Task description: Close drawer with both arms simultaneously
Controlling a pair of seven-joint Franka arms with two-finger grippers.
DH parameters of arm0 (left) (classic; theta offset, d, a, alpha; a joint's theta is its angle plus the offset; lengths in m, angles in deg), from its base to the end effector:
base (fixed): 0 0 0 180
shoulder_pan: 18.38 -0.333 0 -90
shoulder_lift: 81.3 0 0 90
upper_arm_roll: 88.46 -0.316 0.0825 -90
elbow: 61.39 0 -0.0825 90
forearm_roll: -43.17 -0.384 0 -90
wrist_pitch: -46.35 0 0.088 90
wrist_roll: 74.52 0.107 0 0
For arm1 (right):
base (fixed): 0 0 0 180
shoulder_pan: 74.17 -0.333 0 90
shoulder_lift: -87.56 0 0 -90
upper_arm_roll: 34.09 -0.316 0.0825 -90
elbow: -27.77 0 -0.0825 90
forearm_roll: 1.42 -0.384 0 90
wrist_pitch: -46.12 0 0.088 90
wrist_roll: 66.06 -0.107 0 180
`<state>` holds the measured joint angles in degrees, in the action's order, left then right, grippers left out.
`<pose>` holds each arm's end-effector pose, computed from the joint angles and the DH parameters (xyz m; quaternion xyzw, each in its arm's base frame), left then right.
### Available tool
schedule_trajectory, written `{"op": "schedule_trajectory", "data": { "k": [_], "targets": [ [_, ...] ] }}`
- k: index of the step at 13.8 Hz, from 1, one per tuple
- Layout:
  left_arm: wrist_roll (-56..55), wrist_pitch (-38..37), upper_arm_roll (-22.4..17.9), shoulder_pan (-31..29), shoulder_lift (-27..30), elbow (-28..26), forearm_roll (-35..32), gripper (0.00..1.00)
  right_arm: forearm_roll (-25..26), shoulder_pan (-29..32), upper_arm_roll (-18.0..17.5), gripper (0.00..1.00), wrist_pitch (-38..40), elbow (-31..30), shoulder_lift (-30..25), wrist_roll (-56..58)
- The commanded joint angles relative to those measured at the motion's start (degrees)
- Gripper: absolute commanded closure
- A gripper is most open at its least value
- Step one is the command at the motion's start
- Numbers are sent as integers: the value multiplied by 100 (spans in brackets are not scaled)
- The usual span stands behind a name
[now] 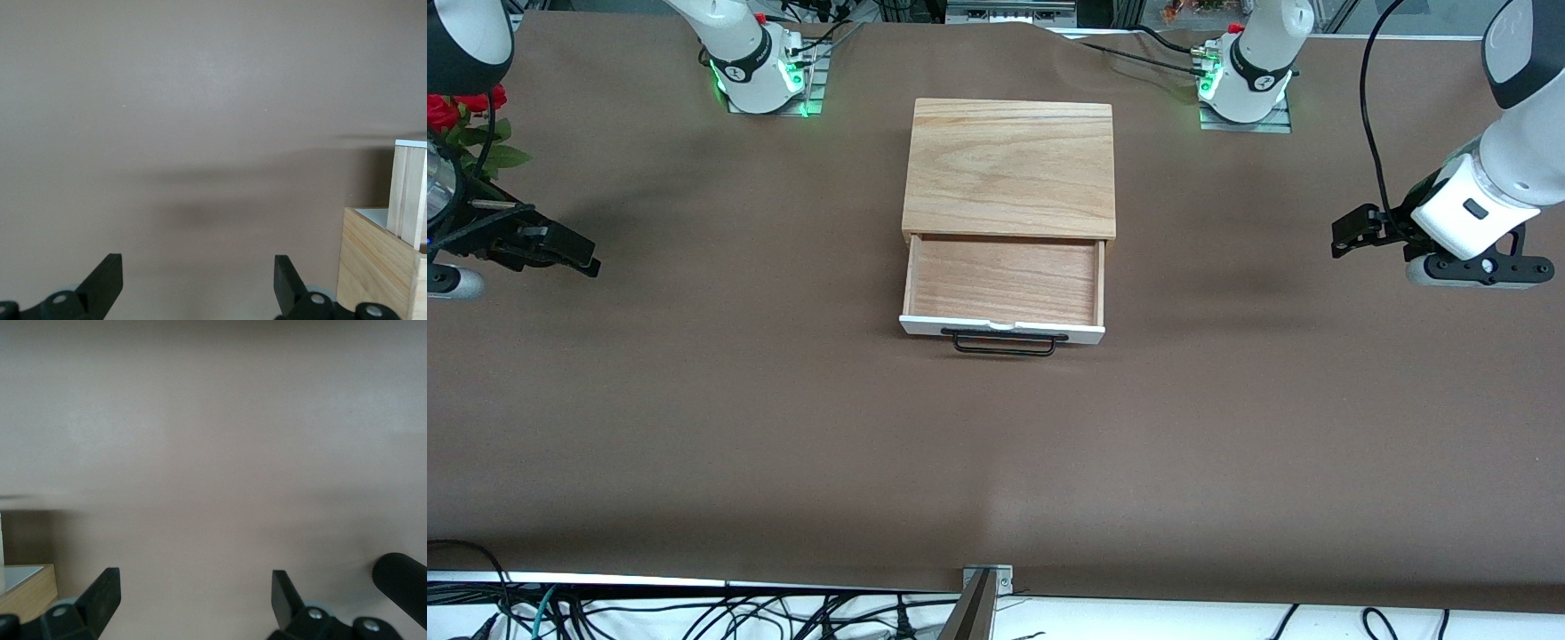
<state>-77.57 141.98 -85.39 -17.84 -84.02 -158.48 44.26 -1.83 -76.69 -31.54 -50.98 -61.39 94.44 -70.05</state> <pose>0.5686 -0.0372 0.5475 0.9993 -0.0036 -0.0370 0.0086 0.6002 0.0018 0.5732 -0.9993 0.0353 -0.0093 0.0012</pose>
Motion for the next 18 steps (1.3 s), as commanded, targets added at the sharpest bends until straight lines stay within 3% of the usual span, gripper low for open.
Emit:
{"op": "schedule_trajectory", "data": {
  "k": [1, 18],
  "targets": [
    [112, -98, 19, -45, -54, 146, 67, 0, -64, 32, 8, 0, 112, 40, -3, 109],
    [112, -80, 19, -45, -53, 155, 67, 0, -73, 6, -10, 0, 129, 189, 94, 109]
  ]
}}
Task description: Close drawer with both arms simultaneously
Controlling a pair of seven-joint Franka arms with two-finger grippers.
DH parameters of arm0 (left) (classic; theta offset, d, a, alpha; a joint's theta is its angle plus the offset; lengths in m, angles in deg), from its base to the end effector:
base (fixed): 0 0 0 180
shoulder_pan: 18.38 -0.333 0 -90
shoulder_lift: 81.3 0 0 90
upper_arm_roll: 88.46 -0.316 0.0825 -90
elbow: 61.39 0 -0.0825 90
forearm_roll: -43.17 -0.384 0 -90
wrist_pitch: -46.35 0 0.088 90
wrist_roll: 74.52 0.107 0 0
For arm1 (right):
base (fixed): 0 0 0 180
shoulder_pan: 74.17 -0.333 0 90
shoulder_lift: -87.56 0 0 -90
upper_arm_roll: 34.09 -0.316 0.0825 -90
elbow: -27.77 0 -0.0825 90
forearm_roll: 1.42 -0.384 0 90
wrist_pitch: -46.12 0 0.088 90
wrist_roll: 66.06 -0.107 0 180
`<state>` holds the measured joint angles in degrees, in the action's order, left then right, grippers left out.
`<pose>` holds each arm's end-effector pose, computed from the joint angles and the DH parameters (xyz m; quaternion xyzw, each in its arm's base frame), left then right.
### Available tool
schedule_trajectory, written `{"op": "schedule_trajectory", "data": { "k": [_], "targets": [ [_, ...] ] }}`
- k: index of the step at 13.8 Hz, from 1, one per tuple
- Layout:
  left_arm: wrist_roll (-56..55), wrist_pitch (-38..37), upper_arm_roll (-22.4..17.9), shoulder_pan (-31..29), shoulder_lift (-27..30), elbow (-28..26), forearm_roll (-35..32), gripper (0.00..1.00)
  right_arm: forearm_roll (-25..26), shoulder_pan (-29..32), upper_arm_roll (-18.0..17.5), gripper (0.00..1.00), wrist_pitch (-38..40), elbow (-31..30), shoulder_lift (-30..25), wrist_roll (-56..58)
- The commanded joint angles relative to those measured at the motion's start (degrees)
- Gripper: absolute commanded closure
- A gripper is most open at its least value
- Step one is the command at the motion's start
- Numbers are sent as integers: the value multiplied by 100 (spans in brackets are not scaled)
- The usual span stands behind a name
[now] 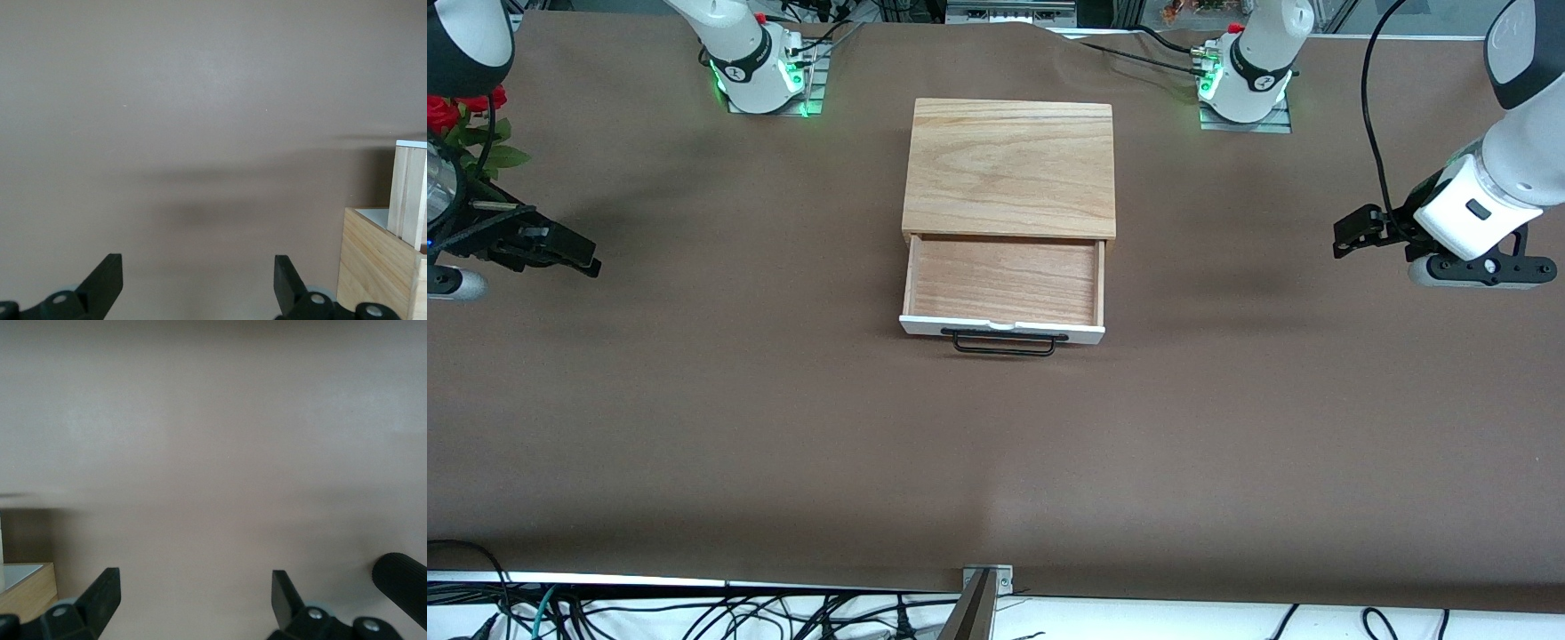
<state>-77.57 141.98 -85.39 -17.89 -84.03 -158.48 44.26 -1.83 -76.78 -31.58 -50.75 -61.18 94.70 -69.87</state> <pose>0.5687 -0.0367 0.5474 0.9993 -0.0032 -0.0371 0.0086 0.6011 0.0032 0.5719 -0.9994 0.0326 -0.0068 0.0011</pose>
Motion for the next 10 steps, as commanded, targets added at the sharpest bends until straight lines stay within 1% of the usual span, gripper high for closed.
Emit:
{"op": "schedule_trajectory", "data": {
  "k": [1, 8, 10],
  "targets": [
    [112, -89, 19, -40, -52, 155, 67, 0, -82, 14, -5, 0, 98, 168, 68, 90],
    [85, -89, 19, -32, -61, 181, 40, 0, -64, 14, -5, 0, 98, 168, 68, 82],
    [76, -159, 19, -32, -122, 260, 23, 0, -64, 6, -5, 0, 98, 168, 77, 82]
  ]
}}
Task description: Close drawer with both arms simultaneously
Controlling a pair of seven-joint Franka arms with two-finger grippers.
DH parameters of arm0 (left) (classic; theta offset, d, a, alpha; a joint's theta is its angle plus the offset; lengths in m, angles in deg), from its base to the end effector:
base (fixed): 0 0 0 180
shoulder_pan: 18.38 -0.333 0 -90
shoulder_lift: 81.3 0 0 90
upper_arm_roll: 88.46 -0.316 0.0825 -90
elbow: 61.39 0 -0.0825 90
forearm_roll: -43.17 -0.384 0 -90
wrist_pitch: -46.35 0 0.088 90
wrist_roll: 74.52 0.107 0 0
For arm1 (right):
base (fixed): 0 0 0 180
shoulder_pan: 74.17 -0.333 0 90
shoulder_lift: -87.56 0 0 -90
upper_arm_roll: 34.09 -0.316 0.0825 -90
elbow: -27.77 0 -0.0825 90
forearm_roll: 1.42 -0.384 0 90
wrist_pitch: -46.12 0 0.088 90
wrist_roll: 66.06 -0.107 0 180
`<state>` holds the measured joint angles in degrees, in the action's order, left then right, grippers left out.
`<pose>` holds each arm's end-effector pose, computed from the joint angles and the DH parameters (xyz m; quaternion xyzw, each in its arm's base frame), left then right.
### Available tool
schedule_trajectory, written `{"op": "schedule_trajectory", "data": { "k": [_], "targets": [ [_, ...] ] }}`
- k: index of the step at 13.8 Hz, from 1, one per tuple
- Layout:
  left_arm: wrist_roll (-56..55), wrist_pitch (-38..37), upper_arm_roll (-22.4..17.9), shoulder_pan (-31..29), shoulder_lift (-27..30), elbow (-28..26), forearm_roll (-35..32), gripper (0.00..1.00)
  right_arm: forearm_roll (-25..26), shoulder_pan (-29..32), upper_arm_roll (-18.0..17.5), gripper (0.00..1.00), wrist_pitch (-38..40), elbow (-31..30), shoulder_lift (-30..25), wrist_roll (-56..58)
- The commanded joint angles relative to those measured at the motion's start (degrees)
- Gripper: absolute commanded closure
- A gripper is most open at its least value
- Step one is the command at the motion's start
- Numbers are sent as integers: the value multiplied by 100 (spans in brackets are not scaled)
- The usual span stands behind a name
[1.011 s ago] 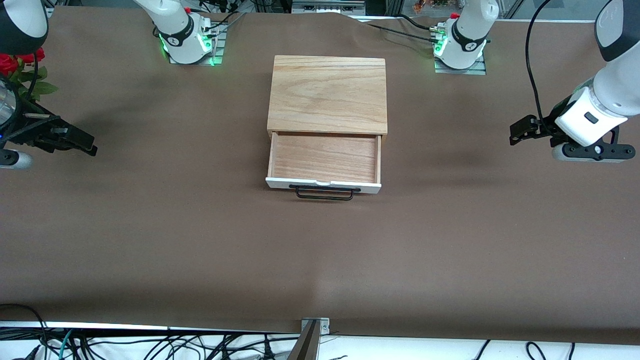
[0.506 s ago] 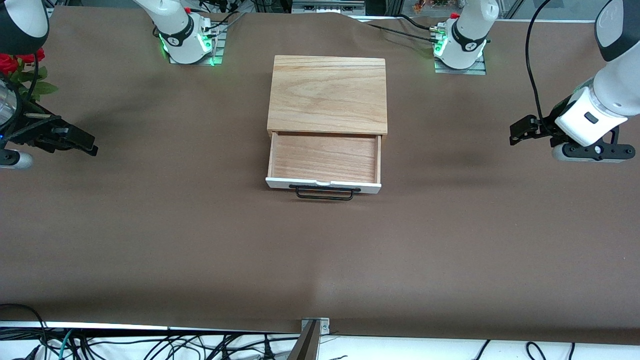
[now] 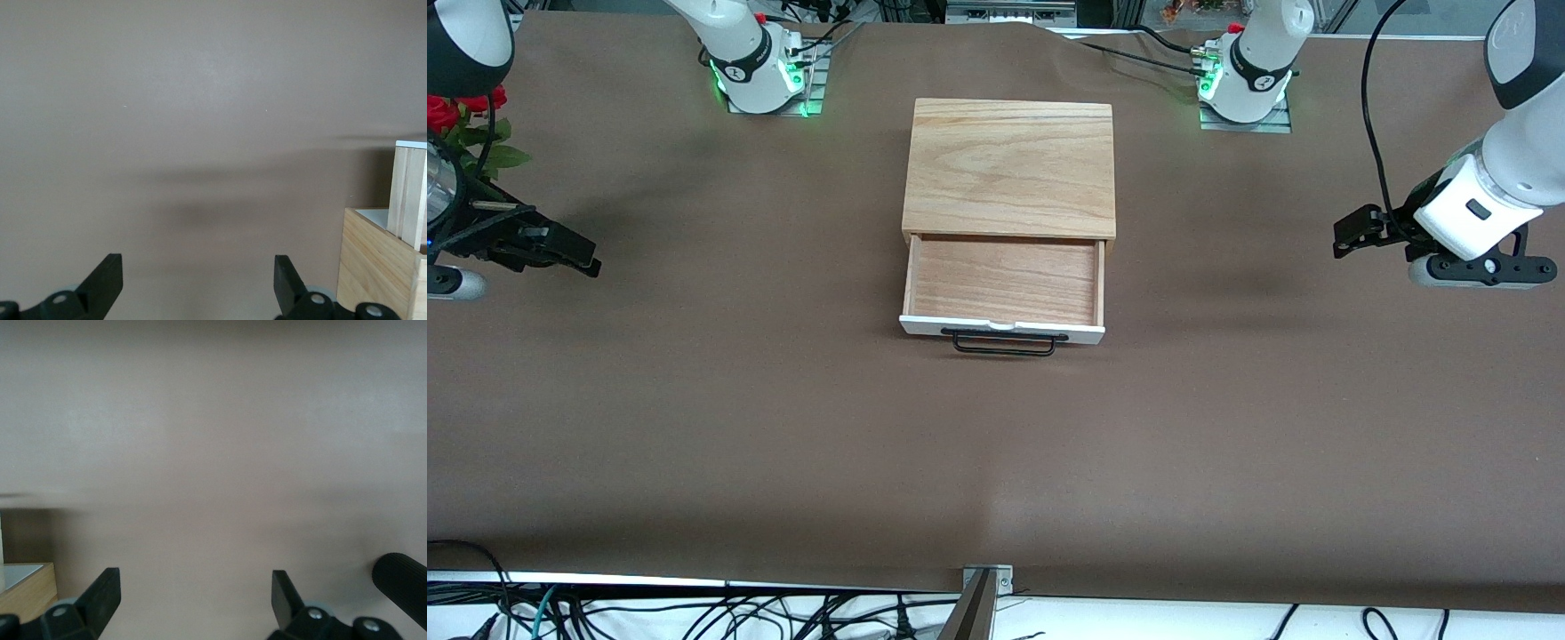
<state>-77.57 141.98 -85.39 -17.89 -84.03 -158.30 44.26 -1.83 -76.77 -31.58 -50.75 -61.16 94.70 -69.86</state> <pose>0.5690 -0.0367 0.5489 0.9993 -0.0032 -0.0355 0.0087 0.6012 0.0031 0.5720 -0.9994 0.0326 -0.0070 0.0011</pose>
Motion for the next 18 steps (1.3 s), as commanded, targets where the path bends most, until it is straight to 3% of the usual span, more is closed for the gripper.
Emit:
{"op": "schedule_trajectory", "data": {
  "k": [1, 10, 16, 18],
  "targets": [
    [68, -176, 19, -32, -183, 252, 49, 0, -64, -3, -5, 0, 98, 166, 68, 81],
    [112, -194, 54, 38, -245, 225, 14, 0, -125, -12, -31, 0, 54, 166, 155, 29],
    [24, 42, 71, 222, -578, 261, 390, 0, -161, -820, -233, 0, -577, 166, 795, -77],
    [15, 577, 71, 416, -816, 287, 550, 0, -562, -1066, -234, 0, -1008, 166, 1077, -77]
  ]
}}
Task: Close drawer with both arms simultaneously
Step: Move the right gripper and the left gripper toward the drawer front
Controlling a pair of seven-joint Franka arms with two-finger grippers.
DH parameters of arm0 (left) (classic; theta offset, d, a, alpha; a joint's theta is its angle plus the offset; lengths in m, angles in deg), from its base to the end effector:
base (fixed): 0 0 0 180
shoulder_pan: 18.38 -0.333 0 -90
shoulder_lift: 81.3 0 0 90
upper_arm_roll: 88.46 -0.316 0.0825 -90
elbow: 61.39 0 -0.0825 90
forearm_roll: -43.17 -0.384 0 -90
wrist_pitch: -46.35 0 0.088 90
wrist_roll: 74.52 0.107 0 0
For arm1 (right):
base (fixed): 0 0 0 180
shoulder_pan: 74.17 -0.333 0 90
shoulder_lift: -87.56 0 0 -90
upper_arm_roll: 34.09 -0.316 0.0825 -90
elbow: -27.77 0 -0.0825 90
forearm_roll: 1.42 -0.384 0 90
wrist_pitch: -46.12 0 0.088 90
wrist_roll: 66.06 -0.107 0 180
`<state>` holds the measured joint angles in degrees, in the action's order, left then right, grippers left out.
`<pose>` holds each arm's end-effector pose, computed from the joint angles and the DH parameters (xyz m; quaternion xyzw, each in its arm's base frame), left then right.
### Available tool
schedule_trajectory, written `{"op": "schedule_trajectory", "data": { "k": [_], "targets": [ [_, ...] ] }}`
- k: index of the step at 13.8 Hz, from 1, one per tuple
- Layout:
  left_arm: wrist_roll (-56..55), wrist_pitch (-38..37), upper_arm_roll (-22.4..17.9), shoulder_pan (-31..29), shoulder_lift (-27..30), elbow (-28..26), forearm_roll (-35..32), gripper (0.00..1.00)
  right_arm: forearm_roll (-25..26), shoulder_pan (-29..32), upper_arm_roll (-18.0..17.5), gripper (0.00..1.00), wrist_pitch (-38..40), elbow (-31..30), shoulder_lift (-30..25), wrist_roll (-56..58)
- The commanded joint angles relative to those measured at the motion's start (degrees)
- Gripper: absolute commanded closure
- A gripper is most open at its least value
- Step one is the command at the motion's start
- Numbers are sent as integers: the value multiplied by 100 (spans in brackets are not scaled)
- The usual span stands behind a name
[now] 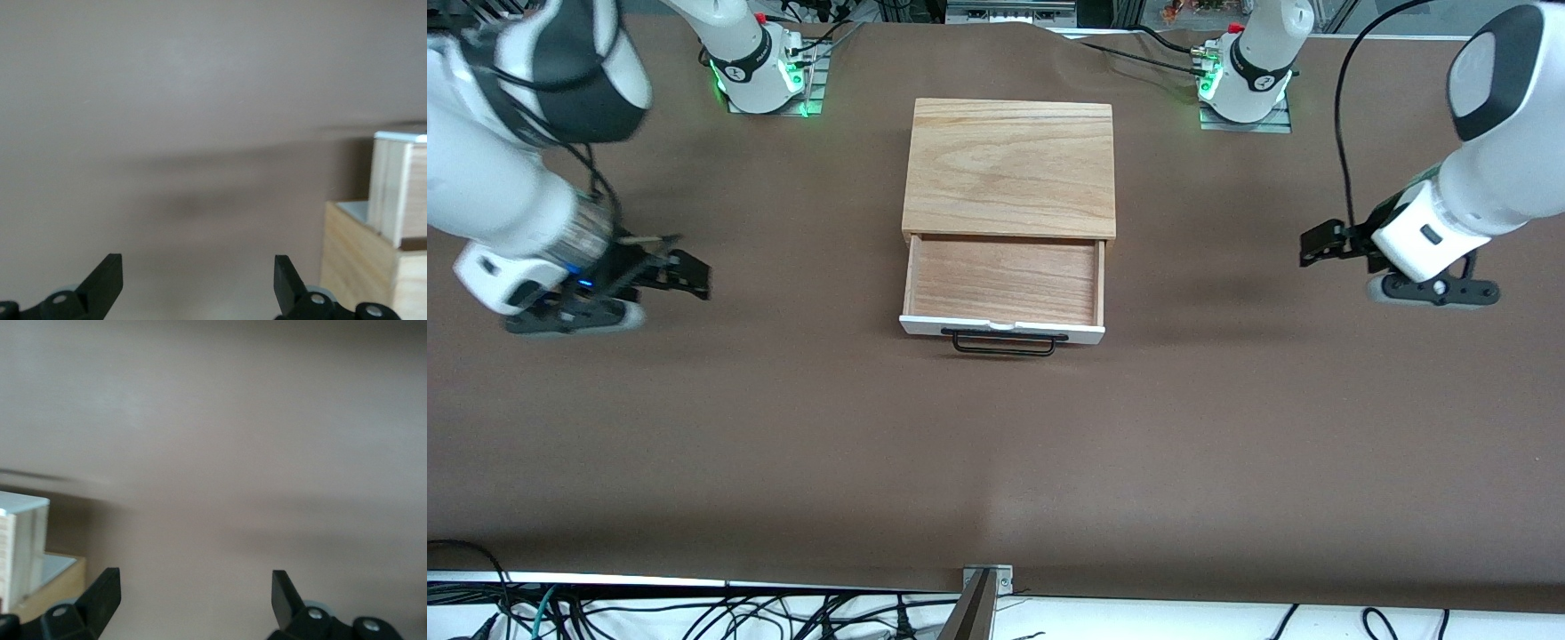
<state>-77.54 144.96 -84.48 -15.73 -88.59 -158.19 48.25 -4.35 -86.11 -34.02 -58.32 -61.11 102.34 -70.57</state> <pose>0.5872 -0.0746 0.5082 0.9975 -0.0226 -0.0515 0.0437 0.6279 0.1363 0.5013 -0.9980 -0.0580 -0.0032 0.0254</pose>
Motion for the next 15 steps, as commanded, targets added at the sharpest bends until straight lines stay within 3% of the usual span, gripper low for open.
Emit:
{"op": "schedule_trajectory", "data": {
  "k": [1, 4, 7, 9, 12, 15],
  "targets": [
    [3, 516, -20, 340, -474, 302, 160, 0, -496, -177, 10, 0, -427, 169, 463, 20],
    [-6, 1307, -20, 630, -1027, 373, 476, 0, -1059, -448, 1, 0, -902, 502, 989, 38],
    [-286, 2019, -11, 991, -1414, 381, 495, 0, -1149, -844, 1, 0, -1122, 1047, 1596, 2],
    [-357, 2590, -11, 1211, -1669, 382, 651, 0, -1419, -968, -69, 0, -1455, 1119, 1834, 2],
    [-348, 3267, -11, 1509, -2118, 390, 1416, 0, -1562, -1126, -104, 0, -1826, 1119, 2046, 46],
    [-357, 3691, -11, 1869, -2373, 390, 1444, 0, -1570, -1205, -279, 0, -2001, 1128, 2221, 29]
  ]
}}
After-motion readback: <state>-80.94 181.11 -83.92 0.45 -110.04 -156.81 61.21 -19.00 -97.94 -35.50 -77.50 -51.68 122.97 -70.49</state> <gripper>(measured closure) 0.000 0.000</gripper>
